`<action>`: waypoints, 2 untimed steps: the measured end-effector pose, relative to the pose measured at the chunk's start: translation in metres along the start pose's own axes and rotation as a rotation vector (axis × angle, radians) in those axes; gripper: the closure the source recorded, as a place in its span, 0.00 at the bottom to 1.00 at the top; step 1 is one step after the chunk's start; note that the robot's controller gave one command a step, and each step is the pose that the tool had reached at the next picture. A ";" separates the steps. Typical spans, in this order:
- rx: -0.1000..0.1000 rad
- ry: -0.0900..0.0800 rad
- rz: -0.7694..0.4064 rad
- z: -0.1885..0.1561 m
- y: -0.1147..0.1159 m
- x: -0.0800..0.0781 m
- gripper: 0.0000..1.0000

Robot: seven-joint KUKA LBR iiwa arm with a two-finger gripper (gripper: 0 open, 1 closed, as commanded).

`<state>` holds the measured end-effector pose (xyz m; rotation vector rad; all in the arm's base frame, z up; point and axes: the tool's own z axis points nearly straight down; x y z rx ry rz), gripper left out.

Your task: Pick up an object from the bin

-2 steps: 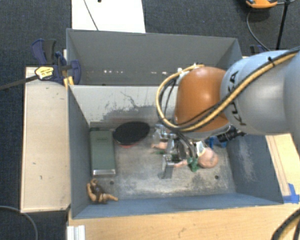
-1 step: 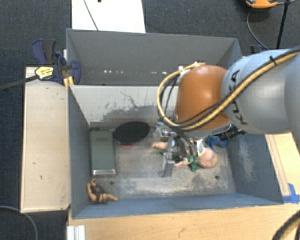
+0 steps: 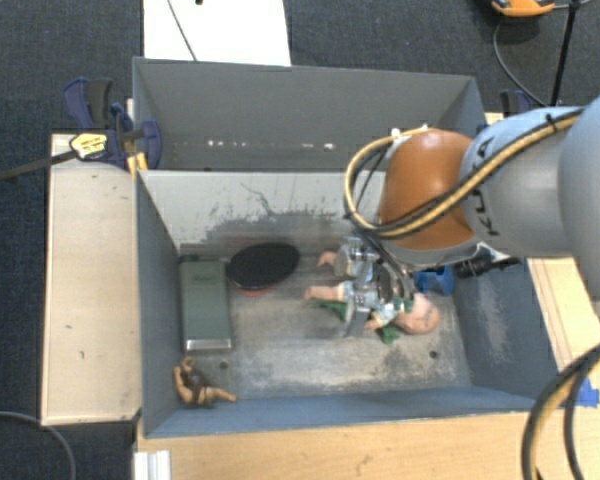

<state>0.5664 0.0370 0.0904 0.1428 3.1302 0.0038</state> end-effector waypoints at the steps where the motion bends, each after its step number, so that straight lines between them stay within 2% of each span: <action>1: 0.000 0.009 -0.038 0.002 -0.022 -0.014 0.00; 2: 0.001 0.009 0.046 -0.010 -0.029 0.001 0.00</action>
Offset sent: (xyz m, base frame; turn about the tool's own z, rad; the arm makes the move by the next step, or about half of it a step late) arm -0.0038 -0.0302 0.0096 0.0458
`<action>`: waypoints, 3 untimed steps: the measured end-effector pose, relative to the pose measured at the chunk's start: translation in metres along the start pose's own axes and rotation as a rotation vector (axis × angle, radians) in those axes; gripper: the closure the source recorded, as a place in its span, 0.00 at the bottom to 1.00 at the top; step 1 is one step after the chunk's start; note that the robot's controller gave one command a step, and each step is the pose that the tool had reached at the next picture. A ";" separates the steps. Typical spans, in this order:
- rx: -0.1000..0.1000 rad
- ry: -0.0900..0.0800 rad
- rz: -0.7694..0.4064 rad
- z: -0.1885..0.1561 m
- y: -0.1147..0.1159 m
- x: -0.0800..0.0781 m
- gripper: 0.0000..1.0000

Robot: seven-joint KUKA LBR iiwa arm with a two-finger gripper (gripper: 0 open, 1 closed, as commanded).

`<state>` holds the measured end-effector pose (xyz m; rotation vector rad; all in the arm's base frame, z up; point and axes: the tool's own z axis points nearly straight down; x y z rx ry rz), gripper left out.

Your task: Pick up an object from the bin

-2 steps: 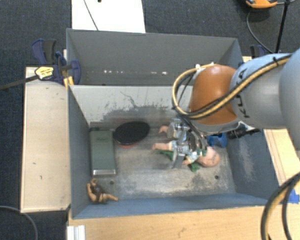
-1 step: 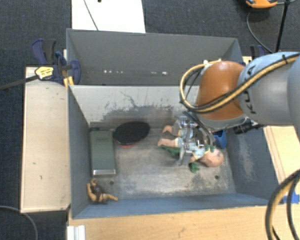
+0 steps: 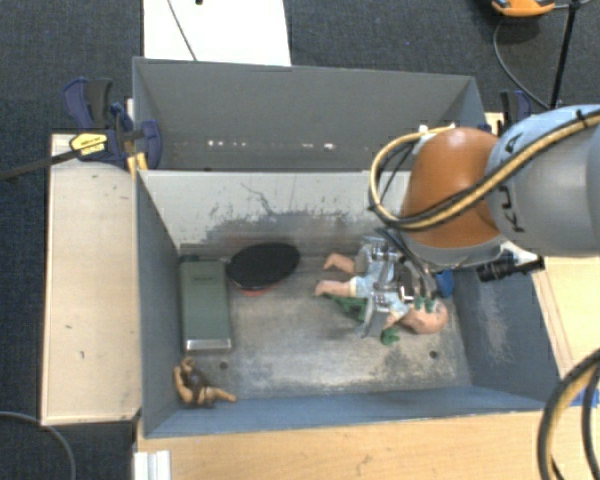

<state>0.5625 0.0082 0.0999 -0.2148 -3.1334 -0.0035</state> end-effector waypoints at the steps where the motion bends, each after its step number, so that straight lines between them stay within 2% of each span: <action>1: -0.002 -0.004 0.188 0.018 -0.005 -0.006 0.00; 2: -0.009 -0.027 0.076 0.022 -0.020 0.007 1.00; 3: -0.009 -0.027 0.077 0.022 -0.020 0.007 1.00</action>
Offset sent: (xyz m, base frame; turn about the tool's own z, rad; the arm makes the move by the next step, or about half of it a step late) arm -0.0174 -0.0229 -0.0299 0.0785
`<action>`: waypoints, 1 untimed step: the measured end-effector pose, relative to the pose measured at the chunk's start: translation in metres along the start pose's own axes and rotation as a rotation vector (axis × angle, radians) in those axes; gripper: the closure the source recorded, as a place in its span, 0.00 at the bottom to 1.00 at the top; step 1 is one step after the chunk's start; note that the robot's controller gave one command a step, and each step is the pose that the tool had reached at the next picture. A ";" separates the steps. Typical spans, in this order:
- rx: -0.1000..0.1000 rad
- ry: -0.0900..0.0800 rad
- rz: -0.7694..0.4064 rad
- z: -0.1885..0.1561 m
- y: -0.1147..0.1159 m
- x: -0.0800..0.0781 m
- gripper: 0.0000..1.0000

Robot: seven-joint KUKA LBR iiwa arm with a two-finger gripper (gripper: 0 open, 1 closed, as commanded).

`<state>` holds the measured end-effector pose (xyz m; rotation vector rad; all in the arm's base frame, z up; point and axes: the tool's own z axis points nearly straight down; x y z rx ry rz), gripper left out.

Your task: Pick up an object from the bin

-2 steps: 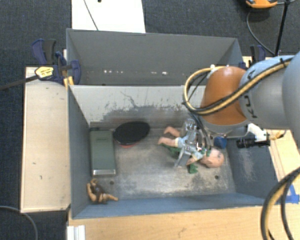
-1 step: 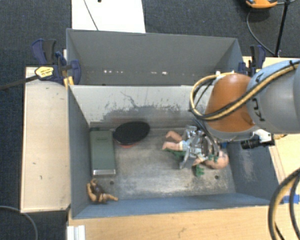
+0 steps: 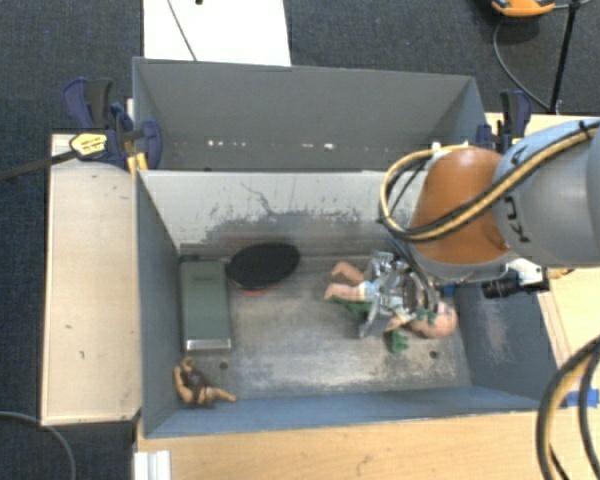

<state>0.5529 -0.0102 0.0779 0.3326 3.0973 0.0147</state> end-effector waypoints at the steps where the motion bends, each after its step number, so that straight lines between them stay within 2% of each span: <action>1: 0.001 0.007 0.000 -0.003 0.000 0.001 1.00</action>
Offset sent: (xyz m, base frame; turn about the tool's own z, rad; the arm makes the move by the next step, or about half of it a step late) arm 0.0001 0.0000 0.0623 -0.0002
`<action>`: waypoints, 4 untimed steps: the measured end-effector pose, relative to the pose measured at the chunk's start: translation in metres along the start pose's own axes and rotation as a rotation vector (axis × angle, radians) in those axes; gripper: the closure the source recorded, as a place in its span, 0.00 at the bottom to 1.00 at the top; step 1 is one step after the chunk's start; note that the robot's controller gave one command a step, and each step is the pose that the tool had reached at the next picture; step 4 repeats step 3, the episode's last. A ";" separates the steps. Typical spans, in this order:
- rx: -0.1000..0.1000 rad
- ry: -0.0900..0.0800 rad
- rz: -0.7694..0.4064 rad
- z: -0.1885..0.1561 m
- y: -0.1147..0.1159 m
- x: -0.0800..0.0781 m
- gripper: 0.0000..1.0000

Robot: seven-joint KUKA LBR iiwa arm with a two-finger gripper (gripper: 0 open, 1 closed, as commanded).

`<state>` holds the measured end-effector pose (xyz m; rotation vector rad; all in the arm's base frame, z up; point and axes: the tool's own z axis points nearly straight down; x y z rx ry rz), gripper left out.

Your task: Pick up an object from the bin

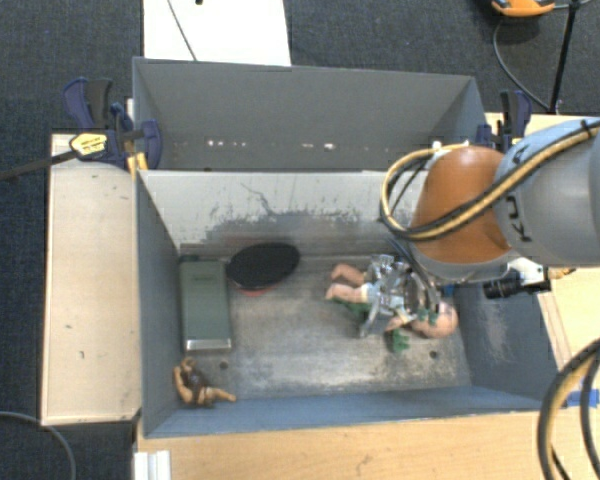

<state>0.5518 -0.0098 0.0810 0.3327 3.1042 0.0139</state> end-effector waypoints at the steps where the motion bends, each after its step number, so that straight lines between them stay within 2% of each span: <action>1: 0.006 0.021 -0.002 -0.017 0.000 0.003 1.00; 2: 0.010 0.023 -0.002 -0.037 -0.001 0.003 1.00; 3: 0.010 0.017 -0.002 -0.056 -0.001 0.001 1.00; 4: 0.010 0.017 -0.002 -0.056 -0.001 0.001 1.00</action>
Offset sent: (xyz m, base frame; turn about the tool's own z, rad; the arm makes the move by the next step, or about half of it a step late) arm 0.0001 0.0002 0.0920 -0.0001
